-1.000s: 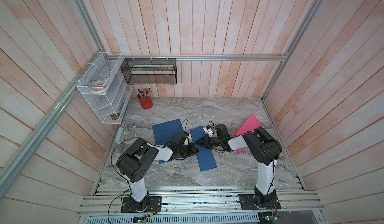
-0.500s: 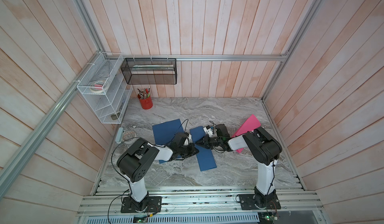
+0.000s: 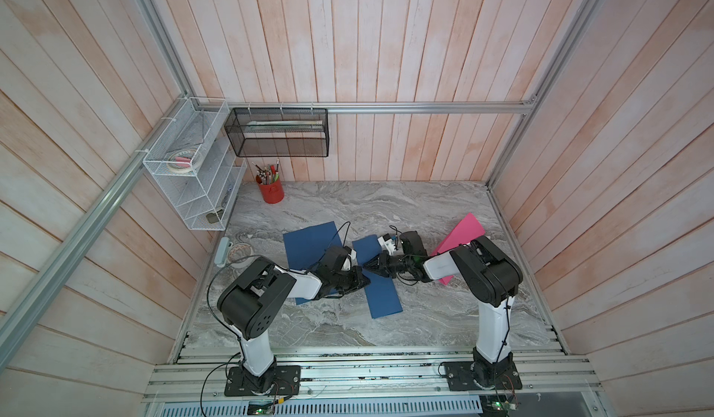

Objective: Fold the rectangular paper in half along the long edge
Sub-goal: Fold the paper at the center of the board.

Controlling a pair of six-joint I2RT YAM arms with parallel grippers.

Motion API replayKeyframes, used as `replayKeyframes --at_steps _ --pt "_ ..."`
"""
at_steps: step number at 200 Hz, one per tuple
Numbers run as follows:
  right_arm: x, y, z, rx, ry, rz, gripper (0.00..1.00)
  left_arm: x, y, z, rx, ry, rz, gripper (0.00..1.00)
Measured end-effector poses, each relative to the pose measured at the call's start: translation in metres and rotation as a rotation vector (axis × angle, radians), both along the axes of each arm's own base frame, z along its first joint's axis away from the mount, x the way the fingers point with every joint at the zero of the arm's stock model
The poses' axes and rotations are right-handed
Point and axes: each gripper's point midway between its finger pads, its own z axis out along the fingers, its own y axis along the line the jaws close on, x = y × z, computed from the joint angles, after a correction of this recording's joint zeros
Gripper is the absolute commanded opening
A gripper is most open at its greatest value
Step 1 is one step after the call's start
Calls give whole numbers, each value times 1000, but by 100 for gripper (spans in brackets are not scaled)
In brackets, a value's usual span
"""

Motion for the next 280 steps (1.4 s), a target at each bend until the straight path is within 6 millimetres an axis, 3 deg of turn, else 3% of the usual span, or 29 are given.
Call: replayKeyframes --at_steps 280 --pt "4 2 4 26 3 -17 23 -2 0 -7 3 15 -6 0"
